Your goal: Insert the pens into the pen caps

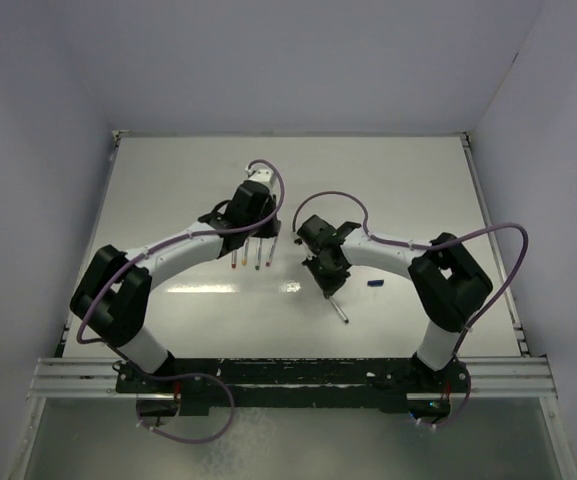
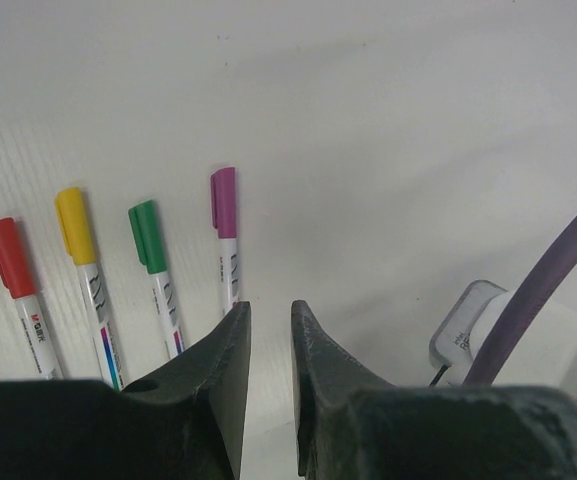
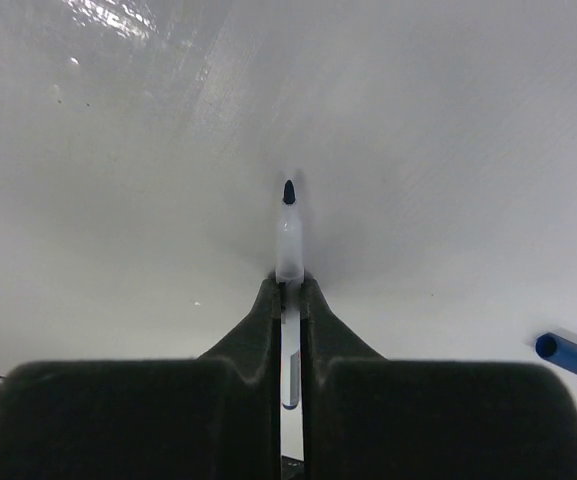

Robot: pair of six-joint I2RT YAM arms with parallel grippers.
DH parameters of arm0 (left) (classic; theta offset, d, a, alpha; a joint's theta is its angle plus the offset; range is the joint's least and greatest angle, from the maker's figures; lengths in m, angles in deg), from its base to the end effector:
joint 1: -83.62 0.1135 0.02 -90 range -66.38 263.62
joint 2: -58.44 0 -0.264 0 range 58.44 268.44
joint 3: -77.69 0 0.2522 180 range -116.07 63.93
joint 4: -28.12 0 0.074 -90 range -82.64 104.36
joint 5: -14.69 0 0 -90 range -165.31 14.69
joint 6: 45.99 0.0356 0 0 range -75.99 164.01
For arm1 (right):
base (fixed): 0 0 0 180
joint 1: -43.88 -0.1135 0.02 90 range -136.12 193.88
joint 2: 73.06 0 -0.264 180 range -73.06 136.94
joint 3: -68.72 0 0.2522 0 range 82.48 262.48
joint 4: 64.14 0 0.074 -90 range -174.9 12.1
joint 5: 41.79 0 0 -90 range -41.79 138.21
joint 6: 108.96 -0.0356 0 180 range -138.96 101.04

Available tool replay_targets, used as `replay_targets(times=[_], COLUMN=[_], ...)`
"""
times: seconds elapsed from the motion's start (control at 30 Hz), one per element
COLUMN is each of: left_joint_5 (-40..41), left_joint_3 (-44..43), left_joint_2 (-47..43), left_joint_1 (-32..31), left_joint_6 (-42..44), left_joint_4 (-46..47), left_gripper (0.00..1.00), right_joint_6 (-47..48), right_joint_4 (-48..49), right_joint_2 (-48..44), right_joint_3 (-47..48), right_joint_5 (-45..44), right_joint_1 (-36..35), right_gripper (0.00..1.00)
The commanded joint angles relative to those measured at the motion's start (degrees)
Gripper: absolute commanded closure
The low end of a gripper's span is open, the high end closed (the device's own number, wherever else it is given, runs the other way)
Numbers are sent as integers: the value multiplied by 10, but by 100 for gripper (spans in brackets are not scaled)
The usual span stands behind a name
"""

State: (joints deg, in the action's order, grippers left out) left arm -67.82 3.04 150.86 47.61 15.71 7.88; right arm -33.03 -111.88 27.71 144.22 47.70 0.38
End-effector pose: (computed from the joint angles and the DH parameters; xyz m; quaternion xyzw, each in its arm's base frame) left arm 0.2919 -0.2064 0.2330 0.0317 0.8968 -0.1831 0.4015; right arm 0.2392 0.2265 0.1604 -0.2506 0.9567 0.0673 0.1316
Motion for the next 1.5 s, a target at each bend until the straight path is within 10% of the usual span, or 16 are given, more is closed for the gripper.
replay_targets(times=[0.0, 0.47, 0.9, 1.47], left_joint_5=[8, -48, -303, -376], left_joint_3=[12, 137, 216, 199], left_joint_2=[-30, -102, -88, -45], left_joint_1=[4, 3, 3, 2], left_joint_6=[13, 54, 60, 44], left_joint_4=[32, 203, 464, 505], left_gripper=[75, 73, 61, 52], right_joint_6=[-23, -107, -161, -193], right_joint_4=[6, 232, 519, 671], right_joint_2=[9, -148, -302, -336], right_joint_3=[18, -8, -192, -258], right_joint_5=[-4, -94, -52, 22], right_joint_1=[-3, 62, 70, 71], right_gripper=[100, 100, 100, 100])
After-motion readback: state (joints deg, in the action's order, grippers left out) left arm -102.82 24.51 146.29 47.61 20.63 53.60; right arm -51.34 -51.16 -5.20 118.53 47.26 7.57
